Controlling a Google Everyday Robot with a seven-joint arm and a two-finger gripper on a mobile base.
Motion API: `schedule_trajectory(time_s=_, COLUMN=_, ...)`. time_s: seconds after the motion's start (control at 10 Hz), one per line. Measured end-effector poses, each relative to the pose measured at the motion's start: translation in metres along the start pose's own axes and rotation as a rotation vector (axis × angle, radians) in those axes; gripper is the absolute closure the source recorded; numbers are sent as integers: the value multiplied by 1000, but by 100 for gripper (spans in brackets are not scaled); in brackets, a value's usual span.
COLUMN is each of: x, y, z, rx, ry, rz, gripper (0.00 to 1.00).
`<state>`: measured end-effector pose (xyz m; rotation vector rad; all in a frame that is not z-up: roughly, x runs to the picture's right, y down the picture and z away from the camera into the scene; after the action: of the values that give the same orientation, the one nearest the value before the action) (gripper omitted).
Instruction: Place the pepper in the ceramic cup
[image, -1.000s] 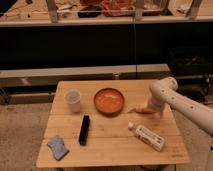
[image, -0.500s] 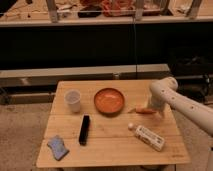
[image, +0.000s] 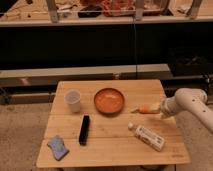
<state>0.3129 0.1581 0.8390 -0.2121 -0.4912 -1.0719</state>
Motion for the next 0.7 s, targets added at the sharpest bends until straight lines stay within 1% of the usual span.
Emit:
schedule_trajectory(time_s=0.1, x=0, y=-1, z=-1, rx=-1, ry=-3, rz=0, gripper=63)
schedule_trajectory(time_s=0.2, x=1, y=-1, z=-1, rx=-9, ry=-8, rz=5, gripper=63)
schedule_trajectory(time_s=0.3, x=1, y=-2, z=0, rx=-22, ry=-10, rz=17, gripper=56)
schedule_trajectory(time_s=0.5, x=1, y=-3, z=2, rx=-53, ry=-4, rz=31, gripper=39)
schedule_trajectory(time_s=0.6, x=-1, y=-6, z=5, rx=-71, ry=-2, rz=32, gripper=27)
schedule_trajectory(time_s=0.7, x=-2, y=-11, z=8, rx=-80, ry=-2, rz=33, gripper=21)
